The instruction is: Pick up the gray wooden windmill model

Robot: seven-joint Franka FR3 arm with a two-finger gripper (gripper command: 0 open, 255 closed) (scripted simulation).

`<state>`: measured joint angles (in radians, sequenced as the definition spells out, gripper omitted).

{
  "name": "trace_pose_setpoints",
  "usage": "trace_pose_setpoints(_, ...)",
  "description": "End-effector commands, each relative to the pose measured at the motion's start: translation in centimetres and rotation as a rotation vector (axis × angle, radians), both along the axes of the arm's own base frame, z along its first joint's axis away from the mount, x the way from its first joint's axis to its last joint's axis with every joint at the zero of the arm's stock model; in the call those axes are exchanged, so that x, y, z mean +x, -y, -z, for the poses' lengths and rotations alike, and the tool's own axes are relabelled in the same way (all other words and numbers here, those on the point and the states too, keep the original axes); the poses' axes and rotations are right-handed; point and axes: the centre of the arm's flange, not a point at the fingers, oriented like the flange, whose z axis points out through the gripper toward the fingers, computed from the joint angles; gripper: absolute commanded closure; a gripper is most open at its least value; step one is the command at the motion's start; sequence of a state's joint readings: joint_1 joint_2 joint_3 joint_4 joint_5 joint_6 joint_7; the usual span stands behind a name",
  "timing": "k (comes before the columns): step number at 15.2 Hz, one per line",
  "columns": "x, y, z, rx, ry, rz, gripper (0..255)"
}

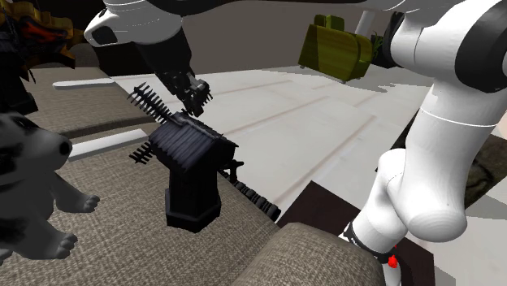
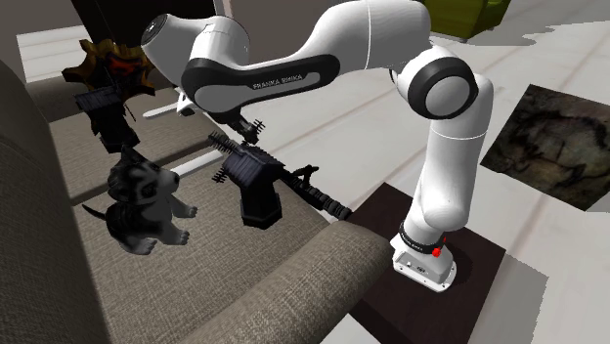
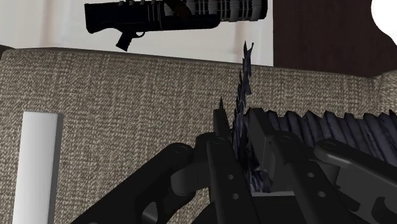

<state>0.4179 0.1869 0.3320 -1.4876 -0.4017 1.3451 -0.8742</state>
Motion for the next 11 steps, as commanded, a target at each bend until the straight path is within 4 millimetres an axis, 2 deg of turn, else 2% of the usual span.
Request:
trace_pose_setpoints(1, 0.0, 0.0, 0.0, 0.000, 0.000, 0.000, 255)
trace_pose_setpoints(4, 0.0, 0.0, 0.0, 0.000, 0.000, 0.000, 255)
trace_pose_setpoints(11, 0.0, 0.0, -3.7, 0.000, 0.000, 0.000, 255)
